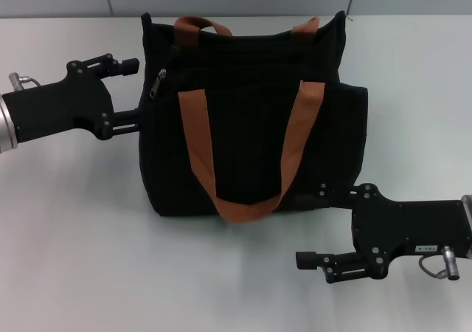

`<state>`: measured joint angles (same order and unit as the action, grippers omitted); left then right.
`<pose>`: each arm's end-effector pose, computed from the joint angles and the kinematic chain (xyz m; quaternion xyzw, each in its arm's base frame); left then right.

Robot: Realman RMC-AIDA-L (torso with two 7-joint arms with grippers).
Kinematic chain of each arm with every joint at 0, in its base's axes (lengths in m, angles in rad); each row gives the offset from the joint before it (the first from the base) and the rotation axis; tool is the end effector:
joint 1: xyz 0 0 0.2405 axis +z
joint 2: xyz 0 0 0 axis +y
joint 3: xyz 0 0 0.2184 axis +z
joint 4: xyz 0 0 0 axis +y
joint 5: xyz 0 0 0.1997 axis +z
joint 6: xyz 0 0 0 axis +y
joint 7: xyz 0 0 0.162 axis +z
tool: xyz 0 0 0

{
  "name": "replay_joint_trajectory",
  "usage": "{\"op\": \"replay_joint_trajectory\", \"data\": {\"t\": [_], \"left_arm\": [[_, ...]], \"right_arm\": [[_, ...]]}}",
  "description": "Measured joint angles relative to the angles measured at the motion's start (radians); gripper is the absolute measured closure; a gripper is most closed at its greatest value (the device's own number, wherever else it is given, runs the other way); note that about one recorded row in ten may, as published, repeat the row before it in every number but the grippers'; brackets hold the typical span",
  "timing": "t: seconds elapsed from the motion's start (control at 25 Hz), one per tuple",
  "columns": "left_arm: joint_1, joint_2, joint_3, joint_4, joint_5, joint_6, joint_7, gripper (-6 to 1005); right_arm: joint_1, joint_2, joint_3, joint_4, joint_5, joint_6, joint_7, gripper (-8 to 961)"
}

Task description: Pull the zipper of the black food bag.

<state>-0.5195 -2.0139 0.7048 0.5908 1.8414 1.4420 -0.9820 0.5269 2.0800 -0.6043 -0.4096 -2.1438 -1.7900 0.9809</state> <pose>-0.2345 0.3350 0.0275 -0.9390 -0.0606 -0.2224 0.2554 0.2169 0.2440 -0.0315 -0.9496 0.0994 0.2970 0.0099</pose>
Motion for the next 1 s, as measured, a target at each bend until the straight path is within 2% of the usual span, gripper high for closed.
{"op": "replay_joint_trajectory", "data": {"t": [0.32,0.44,0.64,1.0], "left_arm": [[-0.001,-0.014,-0.011,-0.003,-0.013,0.0,0.015,275],[0.004,-0.028,-0.011,-0.005,-0.03,0.0,0.031,277],[0.006,-0.029,-0.011,-0.005,-0.062,0.008,0.035,516],[0.014,-0.028,-0.01,-0.005,-0.073,0.045,0.061,815]], "right_arm": [[0.001,0.0,0.0,0.001,0.005,0.012,-0.001,135],[0.001,0.0,0.0,0.001,0.006,0.012,-0.001,137],[0.001,0.0,0.0,0.002,0.007,0.015,-0.001,141],[0.008,0.002,0.001,0.006,0.009,0.023,-0.001,148]]}}
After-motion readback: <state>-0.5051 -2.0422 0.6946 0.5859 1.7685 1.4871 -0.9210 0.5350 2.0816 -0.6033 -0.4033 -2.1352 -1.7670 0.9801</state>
